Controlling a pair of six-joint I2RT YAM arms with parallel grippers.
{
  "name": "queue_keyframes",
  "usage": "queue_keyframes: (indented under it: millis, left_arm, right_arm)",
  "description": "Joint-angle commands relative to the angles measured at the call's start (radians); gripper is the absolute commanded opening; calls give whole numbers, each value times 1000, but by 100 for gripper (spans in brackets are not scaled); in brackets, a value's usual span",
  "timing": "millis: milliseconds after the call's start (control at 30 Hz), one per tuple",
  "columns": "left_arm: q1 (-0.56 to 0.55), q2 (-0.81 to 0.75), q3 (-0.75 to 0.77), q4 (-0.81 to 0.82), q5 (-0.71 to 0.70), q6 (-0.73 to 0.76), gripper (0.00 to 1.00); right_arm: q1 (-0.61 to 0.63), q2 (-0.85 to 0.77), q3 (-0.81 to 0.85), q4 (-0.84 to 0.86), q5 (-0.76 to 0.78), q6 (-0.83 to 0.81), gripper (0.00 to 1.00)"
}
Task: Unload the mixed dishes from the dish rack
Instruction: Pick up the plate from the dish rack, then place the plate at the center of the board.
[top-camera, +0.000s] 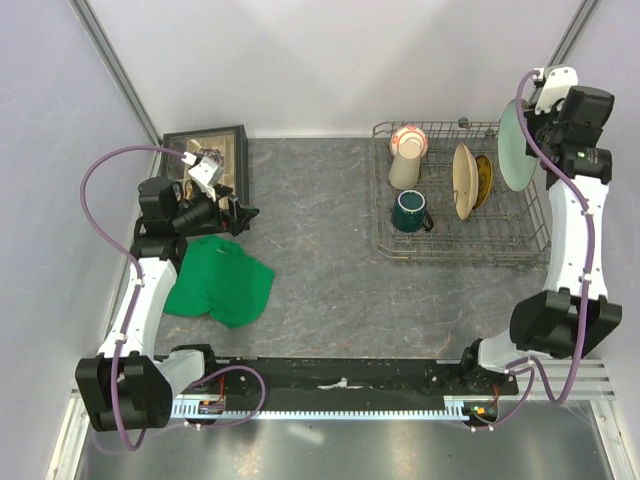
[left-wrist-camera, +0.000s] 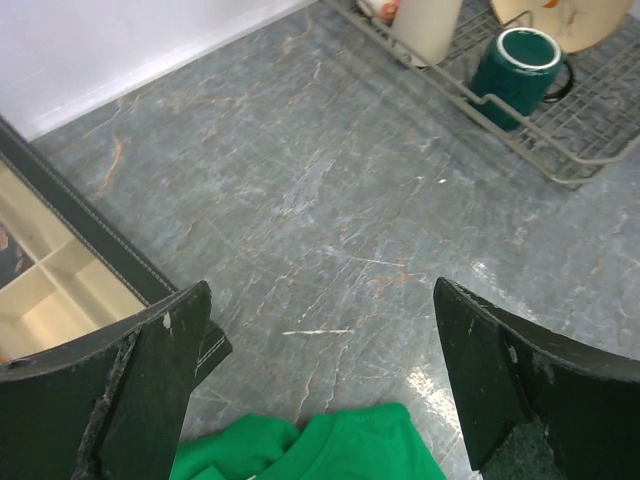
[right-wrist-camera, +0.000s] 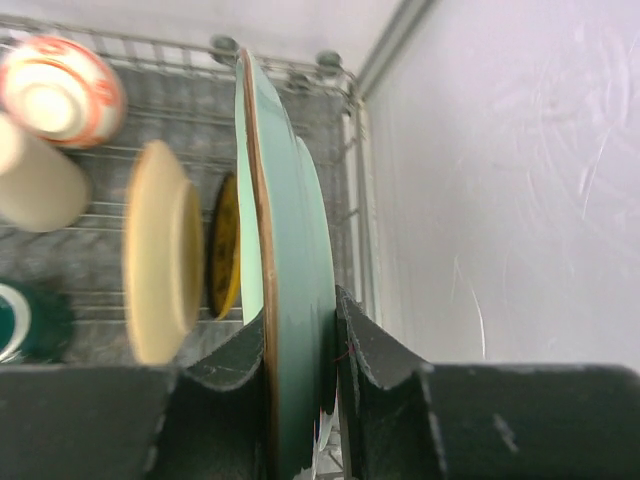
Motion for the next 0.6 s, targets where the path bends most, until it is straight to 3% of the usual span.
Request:
queue_keyframes:
  millis: [0,100,567]
  left_arm:
    - [-7,-33,60,-31,162,40,100]
    - [-36,-41,74,-49,225,54,98]
    - [-281,-24,178,-155,199,209,100]
  right_arm:
    - [16,-116,115,-17,-201,26,0]
    - [36,-151,112,-55,-287,31,0]
    - [317,-259,-26,-195,-558,-78,1]
